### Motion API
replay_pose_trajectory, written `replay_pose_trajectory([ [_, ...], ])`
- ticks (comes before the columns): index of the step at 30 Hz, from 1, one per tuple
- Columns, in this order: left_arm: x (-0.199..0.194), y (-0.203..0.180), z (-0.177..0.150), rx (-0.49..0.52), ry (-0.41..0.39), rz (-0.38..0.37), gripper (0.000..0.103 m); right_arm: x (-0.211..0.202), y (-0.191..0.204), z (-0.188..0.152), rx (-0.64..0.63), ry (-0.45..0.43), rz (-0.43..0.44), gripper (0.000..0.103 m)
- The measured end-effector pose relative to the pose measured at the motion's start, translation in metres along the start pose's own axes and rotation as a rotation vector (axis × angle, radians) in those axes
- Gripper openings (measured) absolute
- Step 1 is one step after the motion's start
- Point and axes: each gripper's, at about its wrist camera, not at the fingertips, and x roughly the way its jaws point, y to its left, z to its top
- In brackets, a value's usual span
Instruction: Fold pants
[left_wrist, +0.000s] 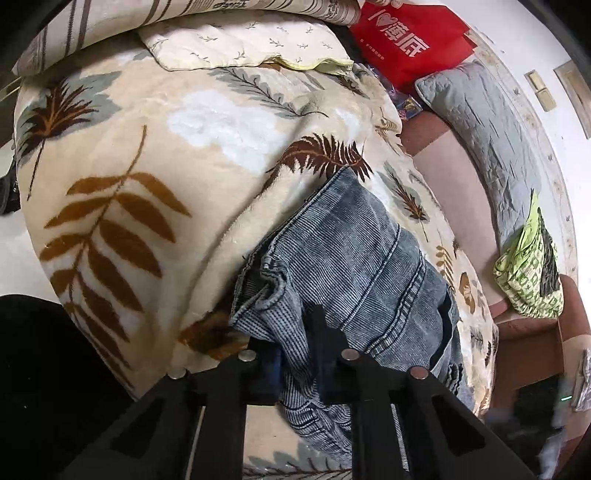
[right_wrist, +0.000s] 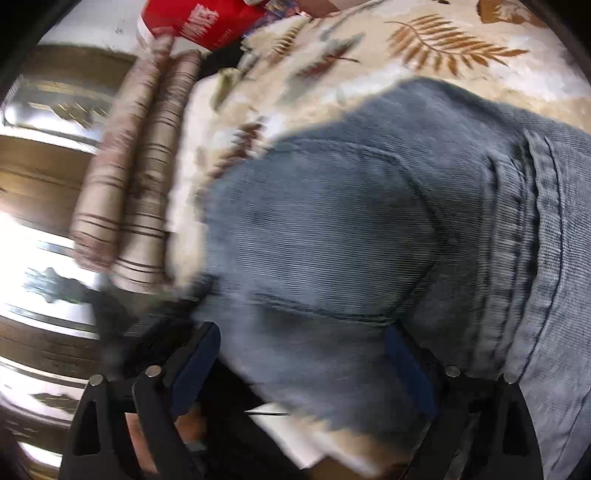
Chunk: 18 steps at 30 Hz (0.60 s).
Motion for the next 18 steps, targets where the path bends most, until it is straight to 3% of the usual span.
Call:
replay_pose_trajectory([
  [2,-0.002,-0.003,-0.001,0.016,-0.008,0.010,0.010,-0.018,0.013,0.007,-0.051,-0.085,0.006,0.093],
  [4,-0.003,-0.005,-0.001,0.024,-0.013,0.011,0.009,-0.016,0.009,0.014,-0.042,-0.116,0.012,0.093],
  [5,-0.003,-0.006,0.000,0.026,-0.014,0.012,0.009,-0.004,0.001,0.019,-0.015,-0.086,0.005,0.094],
  [6,-0.003,-0.005,-0.001,0.022,-0.010,0.010,0.009,0.028,-0.021,0.021,0.049,0.032,-0.008,0.094],
  [7,-0.005,-0.004,-0.001,0.024,-0.013,0.010,0.009,0.038,-0.027,0.020,0.059,0.052,-0.004,0.094],
  [10,-0.002,0.000,-0.002,0.015,-0.017,0.007,0.010,0.013,-0.004,0.033,0.016,0.014,0.035,0.094],
  [12,-0.003,-0.001,-0.003,0.031,-0.026,0.010,0.010,-0.009,0.018,0.051,-0.068,-0.054,0.008,0.094],
  [14,-0.003,-0.001,-0.004,0.037,-0.030,0.009,0.010,-0.023,0.017,0.072,-0.052,-0.099,0.008,0.094],
  [16,-0.003,0.000,-0.004,0.039,-0.032,-0.001,0.010,-0.022,0.003,0.092,0.050,-0.114,0.116,0.094],
  [18,-0.002,0.001,-0.004,0.039,-0.034,-0.005,0.010,0.008,-0.011,0.101,0.130,-0.056,0.283,0.094],
])
